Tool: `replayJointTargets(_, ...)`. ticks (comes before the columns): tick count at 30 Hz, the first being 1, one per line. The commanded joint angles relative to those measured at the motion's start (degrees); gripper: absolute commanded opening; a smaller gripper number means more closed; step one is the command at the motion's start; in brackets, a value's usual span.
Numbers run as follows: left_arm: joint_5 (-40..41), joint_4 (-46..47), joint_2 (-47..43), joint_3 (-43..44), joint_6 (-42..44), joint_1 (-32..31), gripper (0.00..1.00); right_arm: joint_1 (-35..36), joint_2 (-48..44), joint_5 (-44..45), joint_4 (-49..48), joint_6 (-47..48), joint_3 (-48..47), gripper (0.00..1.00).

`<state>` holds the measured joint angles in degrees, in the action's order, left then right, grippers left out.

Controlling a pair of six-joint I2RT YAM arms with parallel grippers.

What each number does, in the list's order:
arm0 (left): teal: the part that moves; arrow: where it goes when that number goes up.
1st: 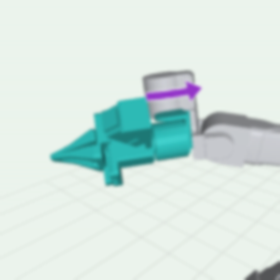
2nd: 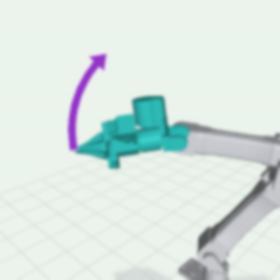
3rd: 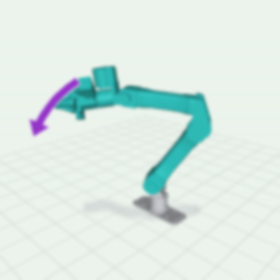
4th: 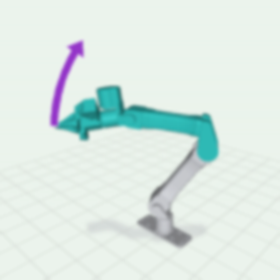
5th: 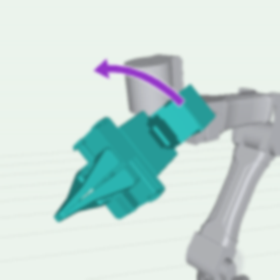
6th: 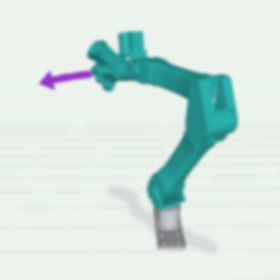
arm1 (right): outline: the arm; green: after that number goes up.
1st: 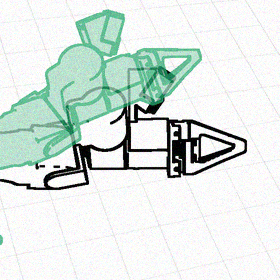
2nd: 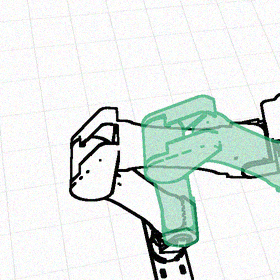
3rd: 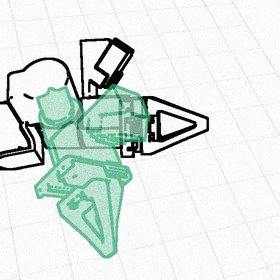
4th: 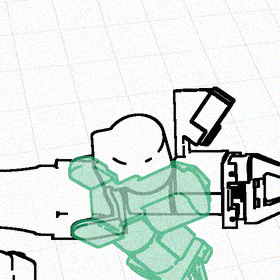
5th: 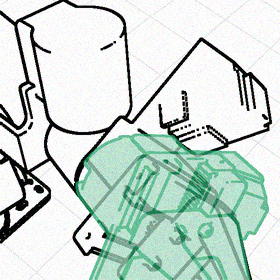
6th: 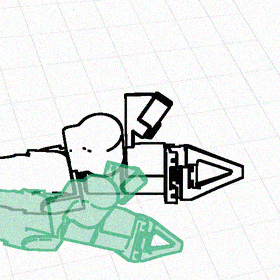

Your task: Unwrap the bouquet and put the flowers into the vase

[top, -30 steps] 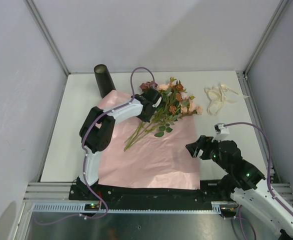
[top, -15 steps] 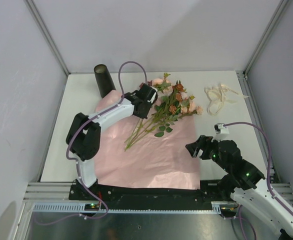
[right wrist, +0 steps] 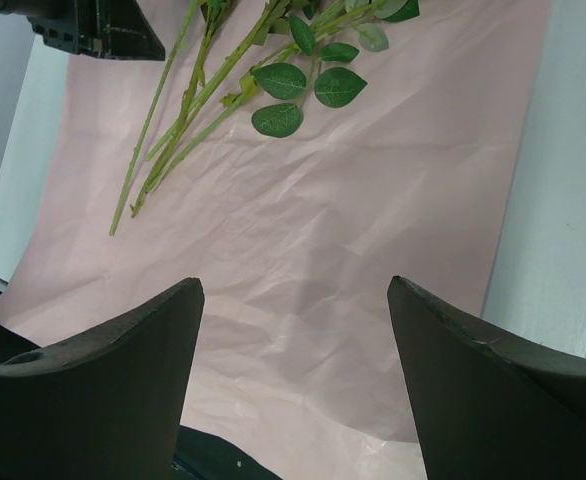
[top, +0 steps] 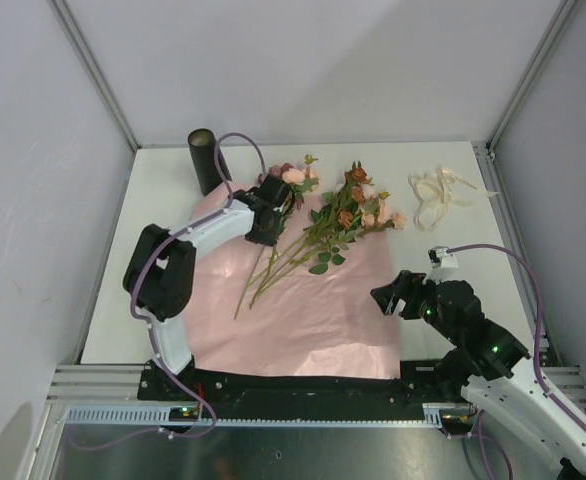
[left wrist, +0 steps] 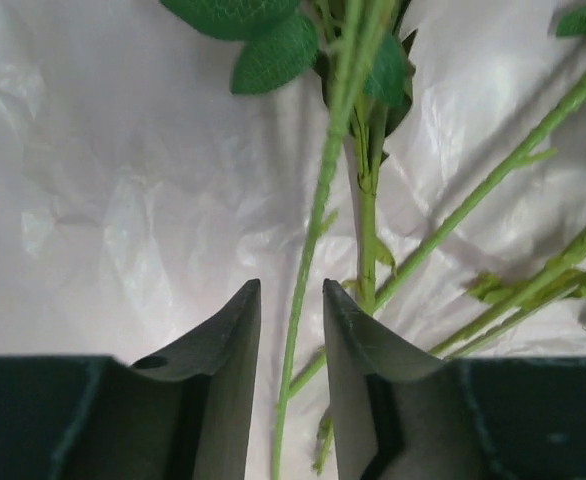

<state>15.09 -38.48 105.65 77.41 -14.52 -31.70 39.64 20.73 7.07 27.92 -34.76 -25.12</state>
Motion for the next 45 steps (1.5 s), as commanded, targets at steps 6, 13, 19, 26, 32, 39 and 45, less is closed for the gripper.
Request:
replayJointTargets(6, -0.1, 0.1, 8.3, 8.0, 1.2, 1.9, 0.40, 0.2, -1.5, 0.2, -1.7, -0.6, -1.8, 0.81)
replayJointTargets(13, -0.9, 0.1, 11.0, 10.7, 4.8, 2.1, 0.40, 0.2, -0.7, 0.2, -2.2, -0.5, -1.8, 0.81)
replayJointTargets(19, -4.0, 0.2, 11.9, 12.1, 5.9, 2.1, 0.39, 0.3, 0.4, -0.2, -2.5, -0.6, -1.8, 0.81)
replayJointTargets(26, -4.9, 0.2, 11.4, 12.3, 6.0, 2.1, 0.35, 0.3, 0.5, 0.1, -2.4, -0.6, -1.5, 0.81)
replayJointTargets(32, -3.9, 0.1, 12.3, 13.1, 6.4, 2.1, 0.31, 0.4, 0.6, -0.1, -2.7, -0.8, -1.3, 0.81)
replayJointTargets(39, -3.9, 0.1, 13.1, 13.9, 6.7, 2.2, 0.24, 0.4, 0.5, 0.0, -2.7, -0.9, -1.3, 0.81)
replayJointTargets(45, -4.6, 0.1, 12.8, 13.3, 6.8, 2.2, 0.19, 0.4, 0.2, -0.4, -3.1, -1.3, -1.3, 0.81)
